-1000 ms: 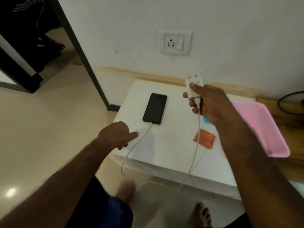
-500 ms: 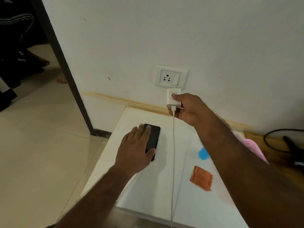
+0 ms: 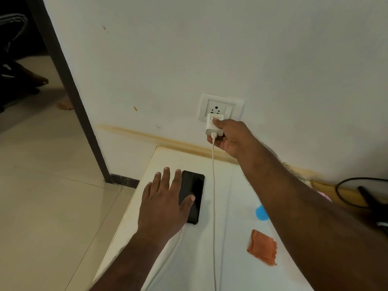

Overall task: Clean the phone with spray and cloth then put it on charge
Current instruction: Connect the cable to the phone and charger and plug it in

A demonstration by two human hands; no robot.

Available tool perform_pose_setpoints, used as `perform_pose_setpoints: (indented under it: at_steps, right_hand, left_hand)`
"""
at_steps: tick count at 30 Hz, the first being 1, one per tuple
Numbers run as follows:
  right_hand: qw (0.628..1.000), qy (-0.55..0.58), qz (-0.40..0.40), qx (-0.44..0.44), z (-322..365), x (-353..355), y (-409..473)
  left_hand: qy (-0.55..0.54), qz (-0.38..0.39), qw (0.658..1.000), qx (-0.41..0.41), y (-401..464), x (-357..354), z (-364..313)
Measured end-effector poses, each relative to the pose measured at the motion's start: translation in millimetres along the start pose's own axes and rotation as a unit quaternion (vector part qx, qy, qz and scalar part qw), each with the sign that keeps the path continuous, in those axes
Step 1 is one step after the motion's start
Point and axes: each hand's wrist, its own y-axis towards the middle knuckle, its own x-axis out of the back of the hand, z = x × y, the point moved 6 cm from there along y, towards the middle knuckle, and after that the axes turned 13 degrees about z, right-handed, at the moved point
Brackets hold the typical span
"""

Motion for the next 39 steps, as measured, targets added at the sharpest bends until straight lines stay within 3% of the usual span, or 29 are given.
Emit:
perform_pose_setpoints:
  at_steps: [25,32,35,39]
  right_hand:
    - [0.998,0.032,-0.053,0.001,8,-4,23]
    - [0.999,0.025,-0.004,-0.024,10,-2,17]
    - [0.999,-0.039,0.019,-0.022,6,13,13]
    - [0.964,-0.246,-0.095,0.034,14,46,12]
  left_hand:
    - [-0.030,-0.002,1.000,-0.001,-1,0,2]
    - [-0.038,0.013,0.999,0.008,-2,-3,3]
    - [-0.048,0.008,0.999,0.019,-1,1,4]
    - [-0.046,0.022,0.999,0.016,2,-2,4]
